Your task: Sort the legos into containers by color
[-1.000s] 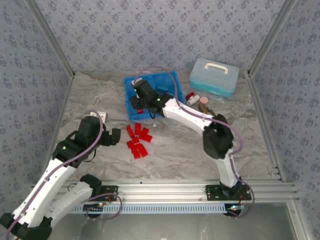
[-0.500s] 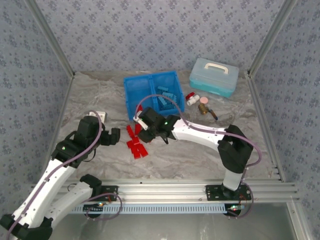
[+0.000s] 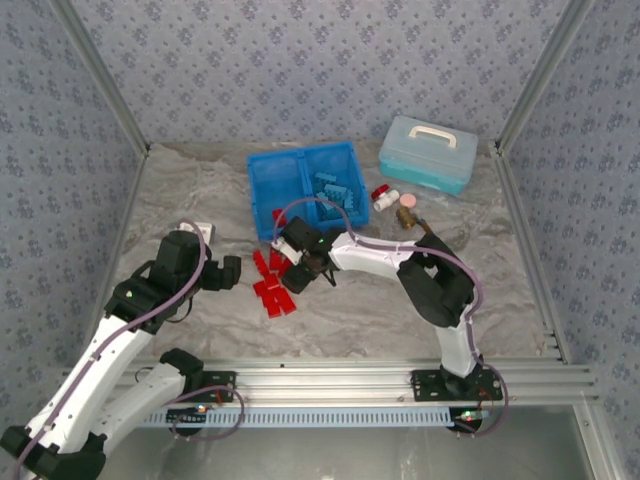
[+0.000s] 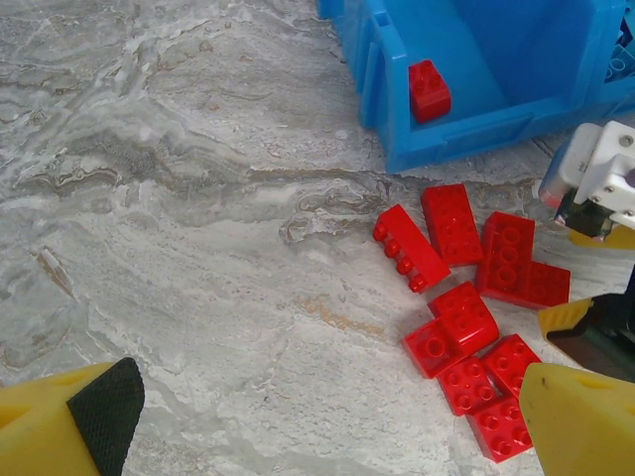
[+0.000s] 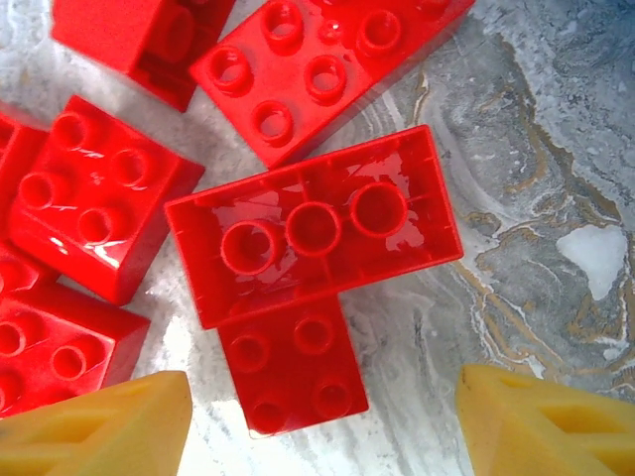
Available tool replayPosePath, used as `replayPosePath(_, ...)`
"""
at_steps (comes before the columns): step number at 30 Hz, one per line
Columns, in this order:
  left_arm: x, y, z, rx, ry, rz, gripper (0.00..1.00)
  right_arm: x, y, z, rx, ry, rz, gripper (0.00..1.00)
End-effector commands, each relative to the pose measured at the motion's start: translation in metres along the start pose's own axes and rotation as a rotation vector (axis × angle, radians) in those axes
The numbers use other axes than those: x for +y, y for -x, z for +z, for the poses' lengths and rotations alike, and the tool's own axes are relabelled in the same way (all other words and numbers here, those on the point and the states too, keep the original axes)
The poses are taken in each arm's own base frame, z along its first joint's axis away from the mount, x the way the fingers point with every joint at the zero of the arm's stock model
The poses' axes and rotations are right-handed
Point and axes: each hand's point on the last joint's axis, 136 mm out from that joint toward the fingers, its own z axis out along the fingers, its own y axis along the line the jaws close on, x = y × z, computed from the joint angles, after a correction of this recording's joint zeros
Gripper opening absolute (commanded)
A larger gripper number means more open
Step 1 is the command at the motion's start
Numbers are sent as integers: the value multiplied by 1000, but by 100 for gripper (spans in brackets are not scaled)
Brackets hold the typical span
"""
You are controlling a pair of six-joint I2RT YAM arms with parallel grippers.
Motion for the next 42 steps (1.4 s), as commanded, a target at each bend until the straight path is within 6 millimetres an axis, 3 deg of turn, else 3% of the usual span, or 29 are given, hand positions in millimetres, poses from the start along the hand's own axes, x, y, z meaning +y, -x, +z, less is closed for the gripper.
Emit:
replayPosePath(1,1,1,0,-4,1,-15,99,6,1,6,13,54,-6,68)
replayPosePath(8,2,0,0,-4,7,-13,99,13,-1,17,24,104,-6,51)
replayPosePath(12,3,0,1,-3,10,-12,99,13,1,16,16,109,2,33)
replayPosePath(15,3,0,1,-3,10,-12,99,11,0,8,7,83,17,32)
replayPosePath(20,3,1,0,-7,9,-12,99,14,3,-31,-98,44,57,32)
replayPosePath(25,-2,6,-6,-40,-29,-5,99,22,18,-93,-296,9,103,32)
replayPosePath(30,-17,17,-23,-144,-150,-11,99,20,58,-151,-542,-34,181,33)
replayPosePath(33,-17,19,-29,-175,-168,-13,99,7,91,-170,-651,-76,254,35)
replayPosePath(36,-18,19,-32,-187,-176,-11,99,-15,115,-159,-638,-149,327,36)
replayPosePath(42,-33,17,-39,-195,-275,13,99,-53,146,-105,-532,-215,415,34)
